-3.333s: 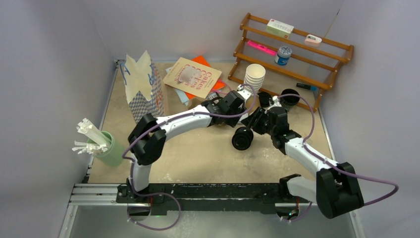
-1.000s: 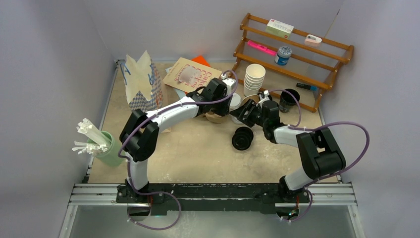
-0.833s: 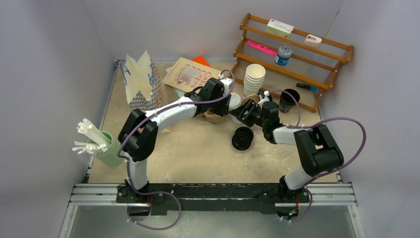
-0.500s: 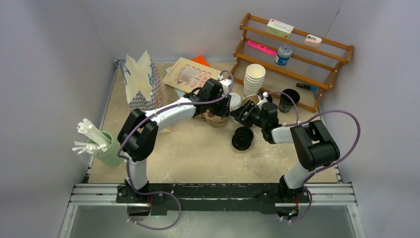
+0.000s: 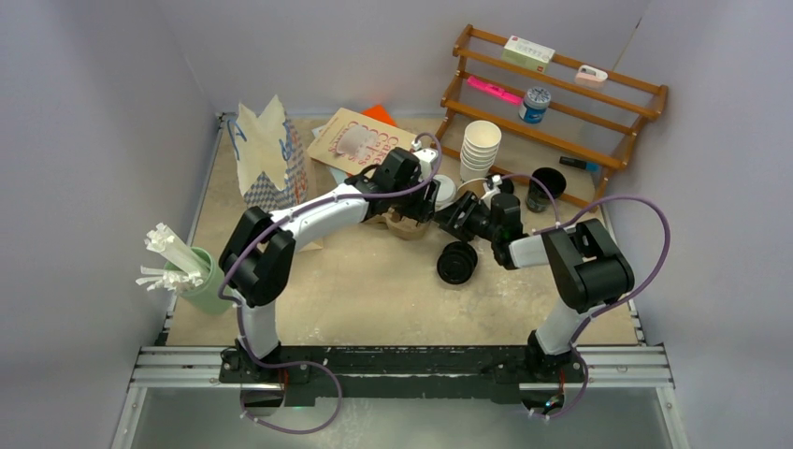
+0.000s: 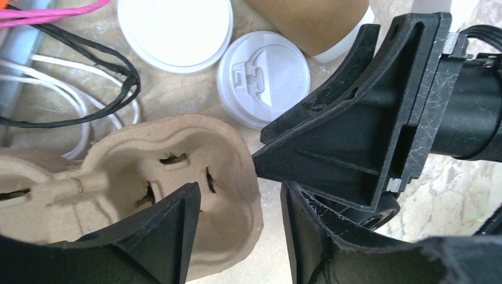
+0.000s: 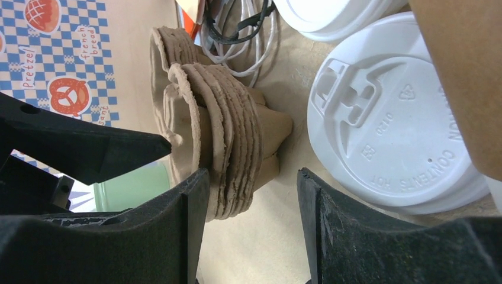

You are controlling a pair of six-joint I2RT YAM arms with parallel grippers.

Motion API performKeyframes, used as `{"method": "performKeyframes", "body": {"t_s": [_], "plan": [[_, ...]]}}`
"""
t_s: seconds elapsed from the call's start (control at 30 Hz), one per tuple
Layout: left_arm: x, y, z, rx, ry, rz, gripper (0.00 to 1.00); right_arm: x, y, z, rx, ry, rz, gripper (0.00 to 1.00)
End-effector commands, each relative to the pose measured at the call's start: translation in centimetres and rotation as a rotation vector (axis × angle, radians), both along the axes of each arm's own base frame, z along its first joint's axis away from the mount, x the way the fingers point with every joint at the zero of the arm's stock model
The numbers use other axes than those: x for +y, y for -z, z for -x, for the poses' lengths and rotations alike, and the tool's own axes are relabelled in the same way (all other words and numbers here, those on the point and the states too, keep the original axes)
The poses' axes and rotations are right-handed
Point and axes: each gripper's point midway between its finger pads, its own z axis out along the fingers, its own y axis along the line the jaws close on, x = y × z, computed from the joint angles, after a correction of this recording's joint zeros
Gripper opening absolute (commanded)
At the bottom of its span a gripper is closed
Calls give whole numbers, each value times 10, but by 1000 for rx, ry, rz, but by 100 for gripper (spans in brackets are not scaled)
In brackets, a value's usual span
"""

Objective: Pack the takeout coffee

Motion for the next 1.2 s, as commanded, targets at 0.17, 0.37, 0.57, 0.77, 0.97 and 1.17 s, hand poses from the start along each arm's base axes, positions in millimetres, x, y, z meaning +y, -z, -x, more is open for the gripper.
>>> {"method": "performKeyframes", "body": {"t_s": [0.17, 0.37, 0.57, 0.77, 0.97, 1.17], "plan": [[11, -14, -4, -118, 23, -117, 52, 11, -39, -12, -125, -44, -52, 59], [11, -18, -6, -131, 17, -116, 51, 14, -48, -14, -145, -60, -50, 59], [9, -29, -3, -164, 45, -117, 53, 16, -57, -13, -161, -75, -54, 59], [5, -37, 4, -202, 81, -134, 59, 20, -70, -12, -181, -94, -35, 60], [12, -43, 1, -265, 43, -215, 49, 22, -79, -13, -191, -103, -13, 60], [25, -71, -1, -342, -22, -239, 25, 16, -85, -20, -195, -84, 59, 60]]}}
